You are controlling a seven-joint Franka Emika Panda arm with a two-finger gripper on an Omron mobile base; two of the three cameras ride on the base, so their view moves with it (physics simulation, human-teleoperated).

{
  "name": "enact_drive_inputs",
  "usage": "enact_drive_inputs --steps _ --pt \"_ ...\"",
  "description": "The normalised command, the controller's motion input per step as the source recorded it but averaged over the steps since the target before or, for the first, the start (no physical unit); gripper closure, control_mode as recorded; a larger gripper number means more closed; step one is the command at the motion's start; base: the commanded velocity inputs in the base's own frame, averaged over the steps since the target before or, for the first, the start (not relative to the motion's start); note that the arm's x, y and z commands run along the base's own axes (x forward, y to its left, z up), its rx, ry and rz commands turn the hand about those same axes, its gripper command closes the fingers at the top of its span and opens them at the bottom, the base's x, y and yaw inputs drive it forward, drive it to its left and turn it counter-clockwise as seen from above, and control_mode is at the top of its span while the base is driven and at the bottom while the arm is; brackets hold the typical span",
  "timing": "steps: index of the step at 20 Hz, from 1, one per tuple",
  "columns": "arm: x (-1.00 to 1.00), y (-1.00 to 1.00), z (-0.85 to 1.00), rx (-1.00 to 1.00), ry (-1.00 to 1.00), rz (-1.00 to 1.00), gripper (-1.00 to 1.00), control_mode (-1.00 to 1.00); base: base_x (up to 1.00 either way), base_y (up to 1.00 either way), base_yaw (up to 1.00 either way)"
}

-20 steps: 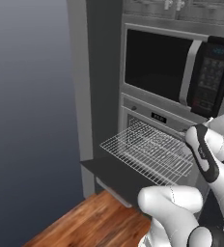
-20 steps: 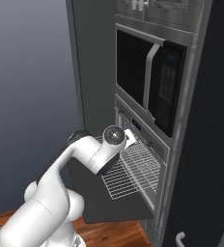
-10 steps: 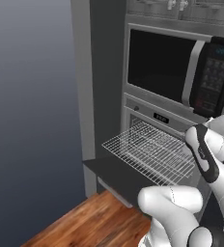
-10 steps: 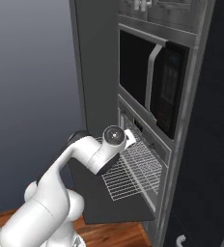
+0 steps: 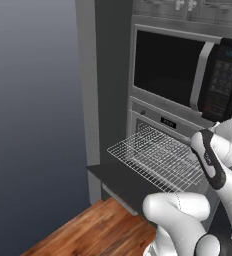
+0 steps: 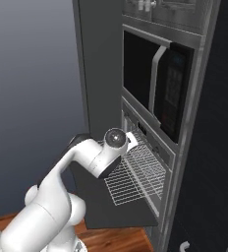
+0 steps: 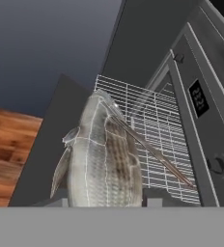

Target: Place the fish on the top rack of the oven, and slide the tray back inside. Close the oven door.

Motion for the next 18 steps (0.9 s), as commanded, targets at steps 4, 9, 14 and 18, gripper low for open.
enact_drive_inputs --steps 4,9,14,18 --pt "0.00 0.18 -0.23 -0.15 0.00 0.00 1.00 -1.00 0.00 0.00 0.00" --pt "0.11 0.34 -0.42 -0.22 0.00 0.00 1.00 -1.00 0.00 0.00 0.00" --pt "0.41 0.13 -0.43 -0.15 0.06 -0.01 1.00 -1.00 0.00 0.00 0.00" --pt "0.65 0.00 -0.29 -0.03 0.04 -0.04 1.00 -1.00 0.00 0.00 0.00"
